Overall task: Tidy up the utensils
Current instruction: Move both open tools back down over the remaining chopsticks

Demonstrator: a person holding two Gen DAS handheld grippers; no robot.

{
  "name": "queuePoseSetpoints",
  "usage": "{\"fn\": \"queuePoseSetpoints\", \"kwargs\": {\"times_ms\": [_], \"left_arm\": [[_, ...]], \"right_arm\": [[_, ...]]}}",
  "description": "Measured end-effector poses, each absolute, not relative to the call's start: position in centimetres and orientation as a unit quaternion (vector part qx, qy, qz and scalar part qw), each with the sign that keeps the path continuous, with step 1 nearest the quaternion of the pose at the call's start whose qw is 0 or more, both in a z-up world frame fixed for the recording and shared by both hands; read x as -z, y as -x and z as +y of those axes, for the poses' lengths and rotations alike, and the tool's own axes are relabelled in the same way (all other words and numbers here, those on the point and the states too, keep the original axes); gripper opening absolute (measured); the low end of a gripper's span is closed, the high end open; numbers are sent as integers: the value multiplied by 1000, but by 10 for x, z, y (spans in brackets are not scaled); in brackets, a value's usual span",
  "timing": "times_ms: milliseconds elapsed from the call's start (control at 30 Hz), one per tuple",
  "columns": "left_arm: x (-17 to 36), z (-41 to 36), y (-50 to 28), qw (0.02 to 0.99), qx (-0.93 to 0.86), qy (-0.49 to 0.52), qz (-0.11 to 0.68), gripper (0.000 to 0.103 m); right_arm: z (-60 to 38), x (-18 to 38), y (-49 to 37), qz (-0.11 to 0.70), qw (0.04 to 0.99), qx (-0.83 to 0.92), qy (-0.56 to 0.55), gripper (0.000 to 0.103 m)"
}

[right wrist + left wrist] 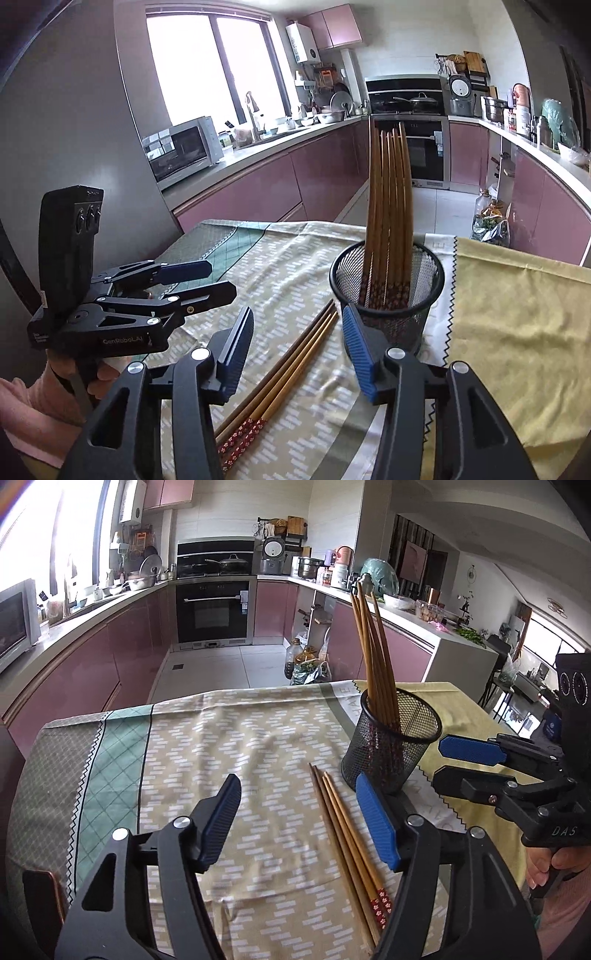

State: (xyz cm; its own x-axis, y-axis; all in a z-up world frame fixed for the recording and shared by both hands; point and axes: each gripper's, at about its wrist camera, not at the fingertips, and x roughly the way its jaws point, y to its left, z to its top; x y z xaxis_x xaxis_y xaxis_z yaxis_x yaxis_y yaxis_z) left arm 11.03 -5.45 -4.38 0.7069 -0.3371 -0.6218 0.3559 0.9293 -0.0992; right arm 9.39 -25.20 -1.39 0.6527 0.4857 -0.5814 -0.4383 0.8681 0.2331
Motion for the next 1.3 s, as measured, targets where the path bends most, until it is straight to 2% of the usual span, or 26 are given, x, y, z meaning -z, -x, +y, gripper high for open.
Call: {"fn": "queuePoseSetpoints", "kwargs": {"times_ms": [467,1300], "left_arm": [[92,-51,-97,904,177,-39,388,66],[108,-53,-95,893,174,-46,413,66]], "right_arm": [[-234,76,-87,408,883,-230,-36,48],[-214,95,-80,423,882,-206,22,48]]}}
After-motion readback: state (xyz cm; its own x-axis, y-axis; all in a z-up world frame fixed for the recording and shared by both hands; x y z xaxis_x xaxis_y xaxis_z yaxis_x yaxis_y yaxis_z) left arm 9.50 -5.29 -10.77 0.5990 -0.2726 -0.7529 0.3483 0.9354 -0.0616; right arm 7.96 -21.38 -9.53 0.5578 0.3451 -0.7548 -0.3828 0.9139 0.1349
